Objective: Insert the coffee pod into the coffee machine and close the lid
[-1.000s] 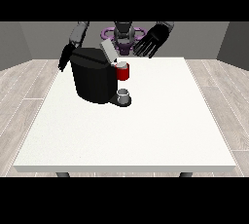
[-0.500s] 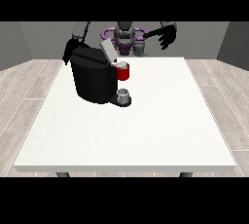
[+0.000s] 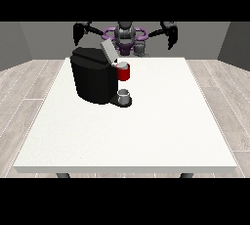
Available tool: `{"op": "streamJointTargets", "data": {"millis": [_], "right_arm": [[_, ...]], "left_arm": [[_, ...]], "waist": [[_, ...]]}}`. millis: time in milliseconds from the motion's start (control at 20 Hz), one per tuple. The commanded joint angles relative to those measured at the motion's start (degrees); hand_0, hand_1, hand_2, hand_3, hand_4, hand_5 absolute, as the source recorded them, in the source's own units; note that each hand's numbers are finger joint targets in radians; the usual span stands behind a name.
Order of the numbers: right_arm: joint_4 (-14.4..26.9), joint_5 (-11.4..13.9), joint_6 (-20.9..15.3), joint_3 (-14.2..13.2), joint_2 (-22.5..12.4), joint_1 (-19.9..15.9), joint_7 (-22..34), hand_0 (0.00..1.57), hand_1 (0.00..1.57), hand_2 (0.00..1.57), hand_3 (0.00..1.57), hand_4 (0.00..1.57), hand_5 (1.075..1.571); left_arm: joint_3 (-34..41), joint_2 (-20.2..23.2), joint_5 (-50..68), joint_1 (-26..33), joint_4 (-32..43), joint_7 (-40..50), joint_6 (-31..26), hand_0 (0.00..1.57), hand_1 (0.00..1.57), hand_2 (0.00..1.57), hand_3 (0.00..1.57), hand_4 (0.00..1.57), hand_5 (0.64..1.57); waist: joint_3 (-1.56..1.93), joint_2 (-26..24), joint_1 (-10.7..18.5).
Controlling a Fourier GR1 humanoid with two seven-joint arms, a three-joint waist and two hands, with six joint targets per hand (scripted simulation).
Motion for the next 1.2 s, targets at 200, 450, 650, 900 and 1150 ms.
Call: {"op": "streamJointTargets", "data": {"millis": [200,450,650,900,1150], "right_arm": [[-6.5,0.1,6.0,3.6,-3.0,-5.7,4.8,0.00,0.00,0.00,0.00,0.11,1.571],[-5.3,0.1,2.9,1.5,-2.2,-9.5,7.0,0.00,0.00,0.00,0.00,0.00,1.571],[-1.4,-3.6,6.1,-2.2,-5.0,-12.5,6.0,0.00,0.00,0.00,0.00,0.11,1.571],[1.7,-7.9,6.2,-6.2,-5.4,-17.2,7.2,0.00,0.00,0.00,0.00,0.19,1.571],[5.7,-9.4,6.7,-7.2,-6.2,-20.7,6.6,0.00,0.00,0.00,0.00,0.17,1.571]], "left_arm": [[-0.2,0.2,4.8,5.2,-4.4,2.9,-2.6,0.00,0.00,0.00,0.00,0.46,1.571],[-5.7,-1.1,9.1,6.7,-13.7,7.3,0.0,0.00,0.00,0.00,0.00,0.39,1.571],[-9.3,-1.1,11.7,7.8,-18.6,7.5,1.9,0.00,0.00,0.00,0.00,0.38,1.571],[-8.7,-0.9,9.8,8.9,-23.8,7.6,-0.8,0.00,0.00,0.00,0.00,0.34,1.571],[-10.5,-1.1,12.6,10.8,-30.3,9.8,-0.4,0.00,0.00,0.00,0.00,0.35,1.571]], "waist": [[0.01,-0.7,1.2],[0.03,2.0,2.9],[0.04,5.7,4.3],[0.04,10.7,6.6],[0.03,14.1,5.8]]}}
